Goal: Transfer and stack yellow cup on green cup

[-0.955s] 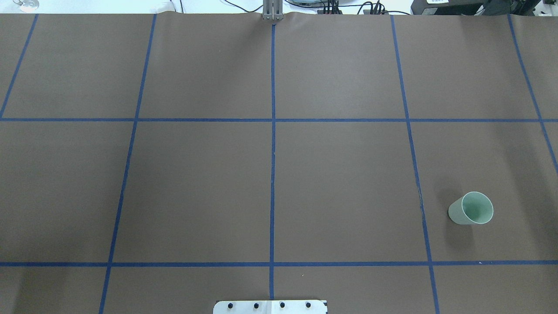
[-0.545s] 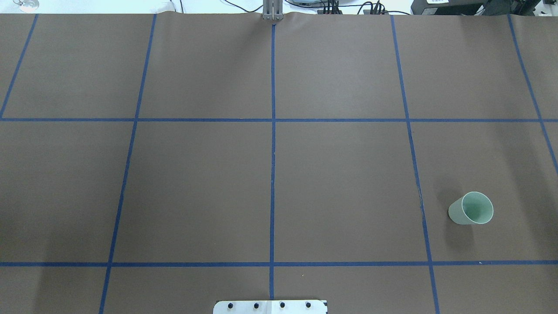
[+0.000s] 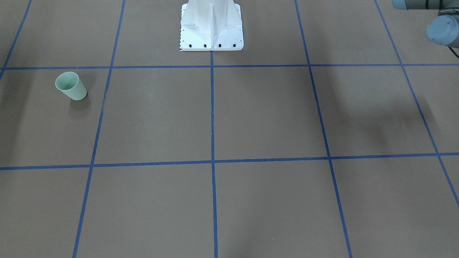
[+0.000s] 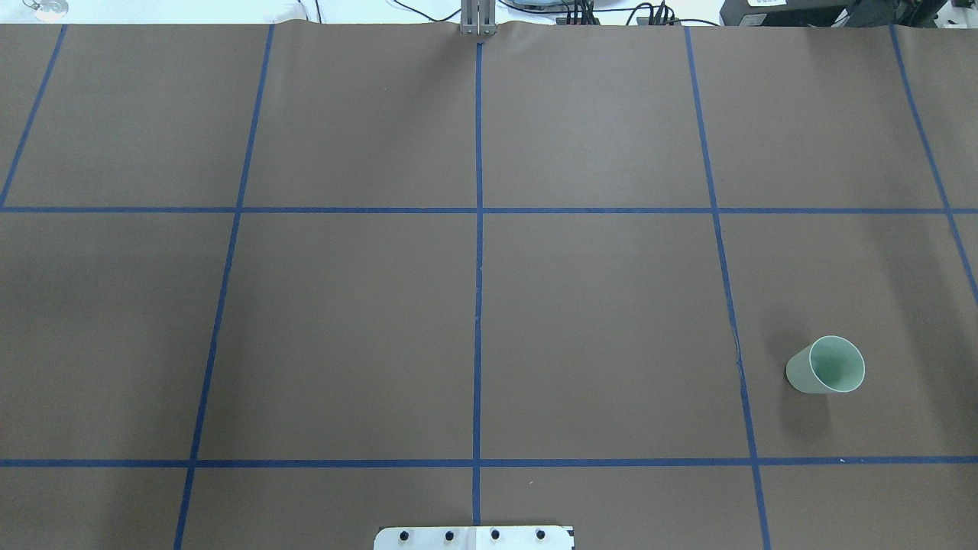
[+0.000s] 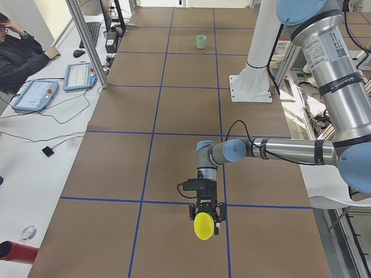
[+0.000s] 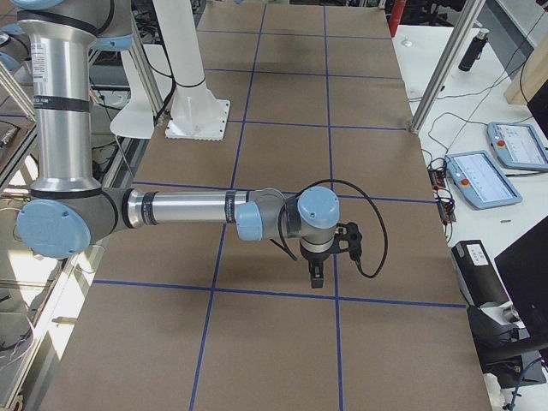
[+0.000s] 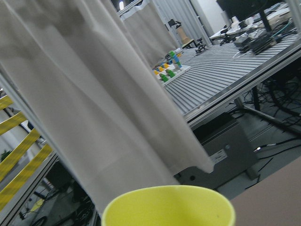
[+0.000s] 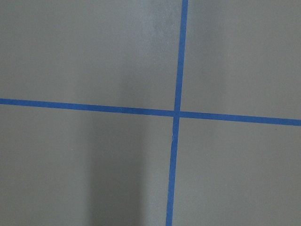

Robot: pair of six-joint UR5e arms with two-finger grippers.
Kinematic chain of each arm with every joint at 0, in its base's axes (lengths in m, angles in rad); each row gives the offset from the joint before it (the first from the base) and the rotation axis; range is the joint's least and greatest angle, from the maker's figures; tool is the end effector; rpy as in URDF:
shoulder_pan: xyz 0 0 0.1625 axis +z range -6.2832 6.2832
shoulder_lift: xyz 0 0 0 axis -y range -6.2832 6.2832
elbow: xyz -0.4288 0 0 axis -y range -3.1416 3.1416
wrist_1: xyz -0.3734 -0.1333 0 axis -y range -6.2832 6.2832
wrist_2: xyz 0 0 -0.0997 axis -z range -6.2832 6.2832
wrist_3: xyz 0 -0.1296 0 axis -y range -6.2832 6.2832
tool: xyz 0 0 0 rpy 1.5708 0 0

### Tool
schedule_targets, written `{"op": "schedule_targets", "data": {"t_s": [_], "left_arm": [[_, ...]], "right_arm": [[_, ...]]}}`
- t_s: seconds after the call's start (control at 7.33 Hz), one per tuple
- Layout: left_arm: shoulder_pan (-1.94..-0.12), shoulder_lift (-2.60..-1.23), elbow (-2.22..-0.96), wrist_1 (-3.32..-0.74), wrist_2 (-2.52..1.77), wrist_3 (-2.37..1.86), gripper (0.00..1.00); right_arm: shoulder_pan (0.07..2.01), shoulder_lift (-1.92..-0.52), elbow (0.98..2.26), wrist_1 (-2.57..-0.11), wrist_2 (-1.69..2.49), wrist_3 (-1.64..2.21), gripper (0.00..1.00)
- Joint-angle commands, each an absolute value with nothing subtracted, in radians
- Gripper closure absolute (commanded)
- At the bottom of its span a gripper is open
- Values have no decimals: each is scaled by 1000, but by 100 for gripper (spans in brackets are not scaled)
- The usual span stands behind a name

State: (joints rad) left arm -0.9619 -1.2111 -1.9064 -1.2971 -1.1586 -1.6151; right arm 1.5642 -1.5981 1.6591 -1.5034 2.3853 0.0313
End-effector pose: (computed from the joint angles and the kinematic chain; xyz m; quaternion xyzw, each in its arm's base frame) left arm 0.0098 -0.3379 0.7156 0.1171 -0.2198 -0.4401 0.8627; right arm 0.0359 -0.4715 0.6438 0.0514 -0.3963 -0.0141 0.9166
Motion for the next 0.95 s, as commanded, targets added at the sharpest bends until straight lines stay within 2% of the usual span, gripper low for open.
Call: {"op": "schedule_targets", "data": {"t_s": [0.0, 0.27, 0.82], "left_arm": [[-1040, -1393, -1899, -1310, -1124, -1406, 100], [-1040, -1544, -1901, -1340, -1130, -1291, 100], [-1039, -1672, -1891, -1820, -1357, -946, 100]], "right_arm": [[1560, -1592, 1660, -1500, 2384, 31, 1], [1527, -1583, 1670, -1499, 2385, 31, 1], [1459, -1582, 1707, -1476, 2388, 57, 1]]}}
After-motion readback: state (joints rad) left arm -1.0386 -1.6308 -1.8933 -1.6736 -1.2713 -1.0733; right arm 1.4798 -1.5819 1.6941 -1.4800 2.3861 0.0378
